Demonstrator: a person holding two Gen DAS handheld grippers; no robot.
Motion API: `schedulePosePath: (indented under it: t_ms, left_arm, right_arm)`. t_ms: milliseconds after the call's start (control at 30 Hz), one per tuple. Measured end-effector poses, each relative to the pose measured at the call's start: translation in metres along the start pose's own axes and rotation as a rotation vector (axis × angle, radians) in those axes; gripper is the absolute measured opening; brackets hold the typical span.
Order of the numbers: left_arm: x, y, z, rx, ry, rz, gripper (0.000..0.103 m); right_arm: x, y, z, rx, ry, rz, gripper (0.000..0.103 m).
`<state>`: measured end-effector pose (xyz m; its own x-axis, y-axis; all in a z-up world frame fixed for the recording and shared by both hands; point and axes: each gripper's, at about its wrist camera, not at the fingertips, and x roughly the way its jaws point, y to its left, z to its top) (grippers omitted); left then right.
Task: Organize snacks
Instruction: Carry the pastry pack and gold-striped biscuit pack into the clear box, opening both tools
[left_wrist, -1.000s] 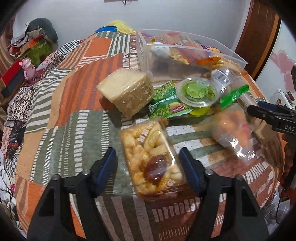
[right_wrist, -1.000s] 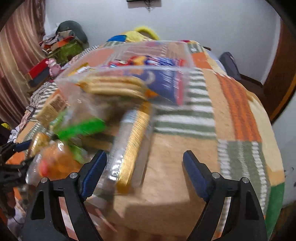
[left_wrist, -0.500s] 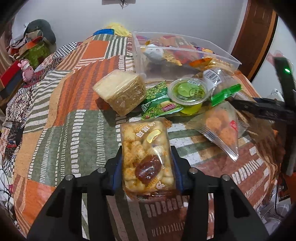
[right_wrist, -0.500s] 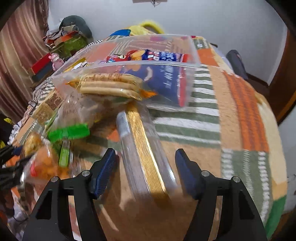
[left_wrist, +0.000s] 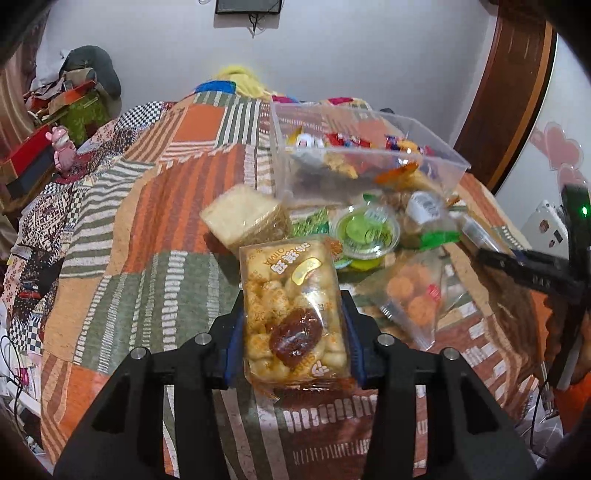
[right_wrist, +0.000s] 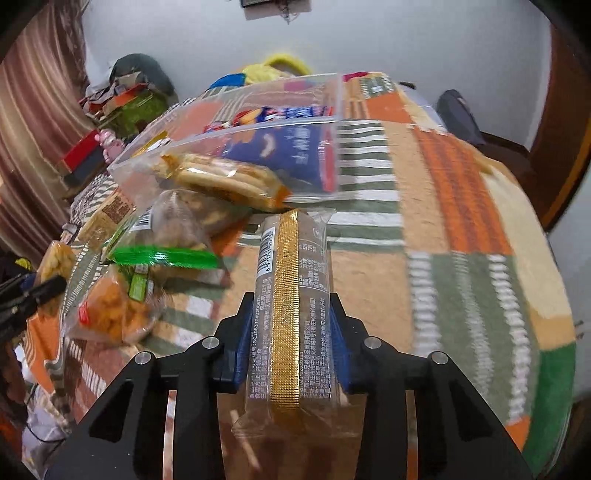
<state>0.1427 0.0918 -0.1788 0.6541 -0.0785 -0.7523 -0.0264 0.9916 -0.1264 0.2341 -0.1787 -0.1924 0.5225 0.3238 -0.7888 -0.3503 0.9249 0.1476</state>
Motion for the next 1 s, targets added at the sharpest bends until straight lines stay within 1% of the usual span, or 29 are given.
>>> schedulePosePath:
  t_ms: [100, 267, 400, 533, 767, 867, 1000]
  left_arm:
    - [-0.006, -0.004, 0.007, 0.005, -0.023, 0.002, 0.045]
    - [-0.016, -0.014, 0.024, 0.009, -0.061, -0.003, 0.045]
    - [-0.02, -0.021, 0.04, 0.011, -0.091, -0.012, 0.045]
    - [-0.021, -0.031, 0.06, 0.024, -0.124, -0.012, 0.045]
    - [-0.01, -0.043, 0.1, 0.031, -0.156, -0.026, 0.045]
    - [-0.001, -0.049, 0.118, 0.046, -0.175, -0.012, 0.045]
    - [0.017, -0.053, 0.136, 0.034, -0.17, -0.027, 0.045]
  right_arm:
    - [-0.013, -0.012, -0.001, 0.022, -0.022, -0.019, 0.033]
    - [-0.03, -0.017, 0.009, 0.032, -0.073, -0.028, 0.033]
    - [-0.042, -0.014, 0.022, 0.026, -0.128, -0.019, 0.033]
    - [-0.047, -0.007, 0.039, 0.016, -0.173, -0.002, 0.033]
    - [-0.042, 0.011, 0.078, -0.014, -0.248, 0.027, 0.033]
    - [-0.033, 0.017, 0.093, -0.023, -0.261, 0.028, 0.033]
    - [-0.014, 0.02, 0.115, -0.021, -0.264, 0.026, 0.033]
